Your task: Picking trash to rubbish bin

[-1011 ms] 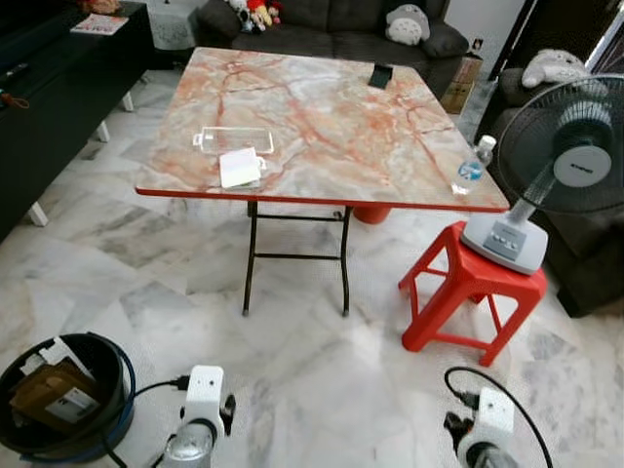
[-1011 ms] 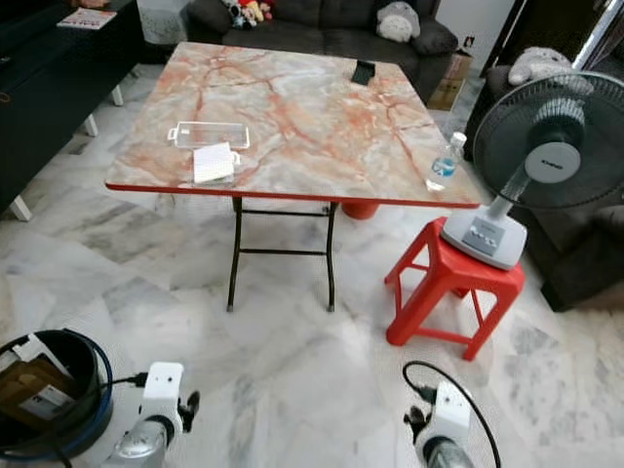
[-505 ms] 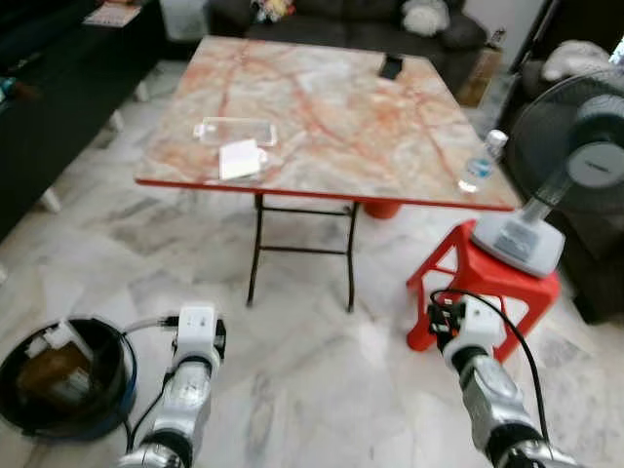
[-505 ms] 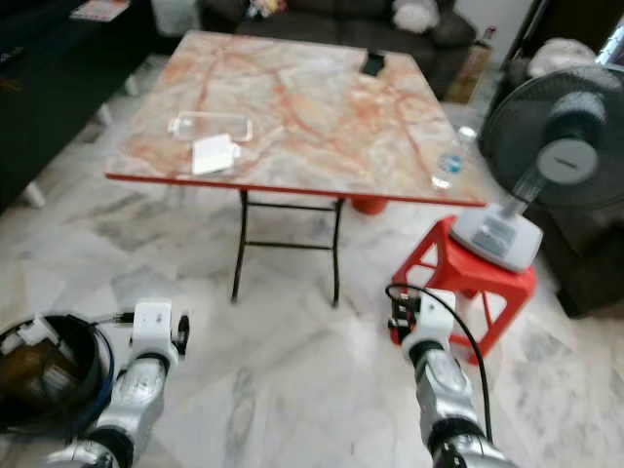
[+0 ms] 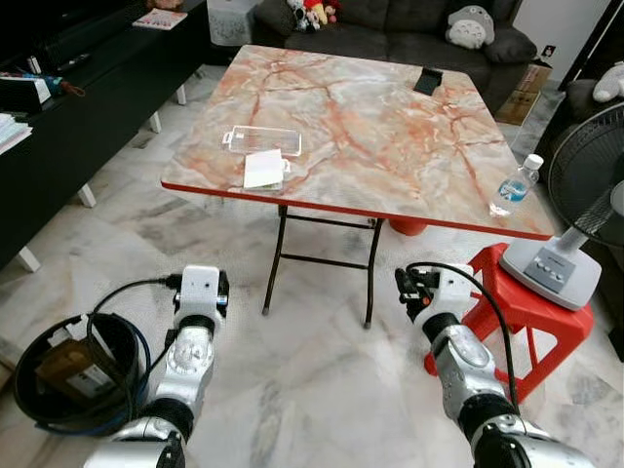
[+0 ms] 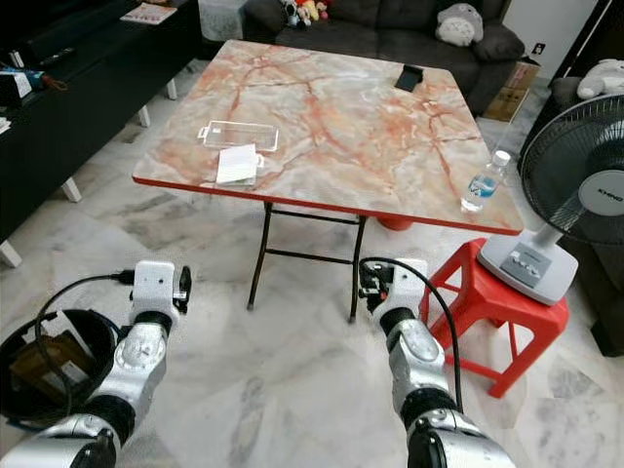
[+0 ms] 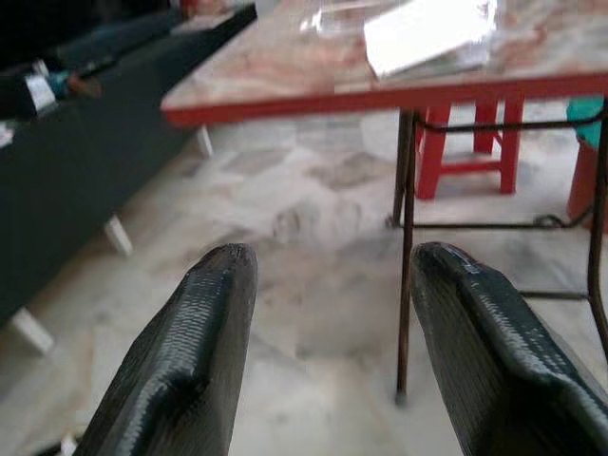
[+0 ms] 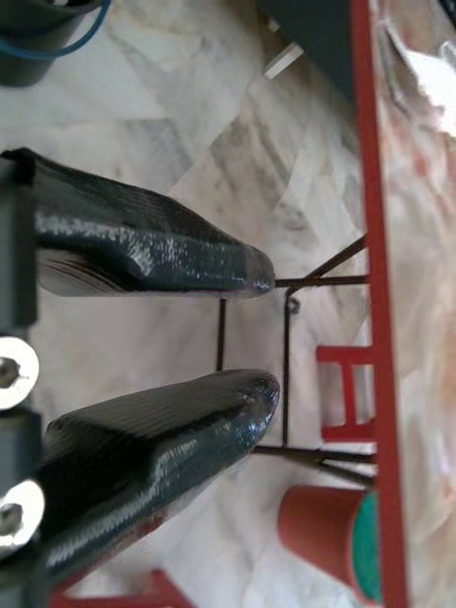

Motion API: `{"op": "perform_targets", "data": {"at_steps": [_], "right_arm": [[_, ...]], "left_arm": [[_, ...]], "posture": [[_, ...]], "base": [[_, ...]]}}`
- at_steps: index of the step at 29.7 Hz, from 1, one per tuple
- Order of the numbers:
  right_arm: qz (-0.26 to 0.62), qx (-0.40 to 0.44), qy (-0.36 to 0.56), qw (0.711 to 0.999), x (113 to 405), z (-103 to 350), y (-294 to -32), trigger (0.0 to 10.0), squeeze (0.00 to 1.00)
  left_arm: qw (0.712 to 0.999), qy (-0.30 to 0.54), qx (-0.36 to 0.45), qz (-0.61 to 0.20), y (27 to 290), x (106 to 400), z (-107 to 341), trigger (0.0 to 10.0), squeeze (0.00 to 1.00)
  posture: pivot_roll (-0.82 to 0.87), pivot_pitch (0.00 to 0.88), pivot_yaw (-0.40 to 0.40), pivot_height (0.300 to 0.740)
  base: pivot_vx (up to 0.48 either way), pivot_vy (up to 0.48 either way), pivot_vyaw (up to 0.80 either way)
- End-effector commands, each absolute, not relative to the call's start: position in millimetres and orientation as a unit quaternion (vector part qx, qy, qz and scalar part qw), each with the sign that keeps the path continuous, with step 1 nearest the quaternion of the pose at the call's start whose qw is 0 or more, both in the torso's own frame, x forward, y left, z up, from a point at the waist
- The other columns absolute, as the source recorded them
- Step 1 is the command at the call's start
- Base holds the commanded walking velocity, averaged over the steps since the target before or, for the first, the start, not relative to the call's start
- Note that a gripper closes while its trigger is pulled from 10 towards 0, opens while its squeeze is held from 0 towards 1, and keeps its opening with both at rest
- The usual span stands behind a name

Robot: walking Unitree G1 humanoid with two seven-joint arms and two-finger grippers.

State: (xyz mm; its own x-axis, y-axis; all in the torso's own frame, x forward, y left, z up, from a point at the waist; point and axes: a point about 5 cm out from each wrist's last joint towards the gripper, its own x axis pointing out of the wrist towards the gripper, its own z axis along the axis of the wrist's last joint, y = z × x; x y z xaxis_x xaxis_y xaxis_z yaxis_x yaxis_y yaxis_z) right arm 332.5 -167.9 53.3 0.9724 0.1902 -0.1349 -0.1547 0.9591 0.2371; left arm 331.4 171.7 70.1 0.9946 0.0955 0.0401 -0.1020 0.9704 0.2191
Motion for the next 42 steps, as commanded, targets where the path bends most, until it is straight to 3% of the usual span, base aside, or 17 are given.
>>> {"op": "perform_targets", "data": {"at_steps": [1,14,42], "right_arm": [[0.091,0.111,0.059,0.988,337,62,-168,10.0,0.0],[0.109,0.13,0.033,0.985,343,72,-159,10.0,0.0],[0.135,0.138,0.037,0.98,343,71,-145,10.0,0.0]], "left_arm": [[0.991,-0.029,0.12,0.044,169,334,76,10.0,0.0],[0.988,-0.08,0.13,0.037,163,347,101,10.0,0.0],[0.982,-0.111,0.149,0.026,159,351,113,10.0,0.0]], "posture": [[0.02,0.015,-0.123,0.74],[0.02,0.024,-0.126,0.74],[0.03,0.043,-0.126,0.74]], "base": [[0.375,0.0,0.0],[0.392,0.0,0.0],[0.386,0.0,0.0]]}}
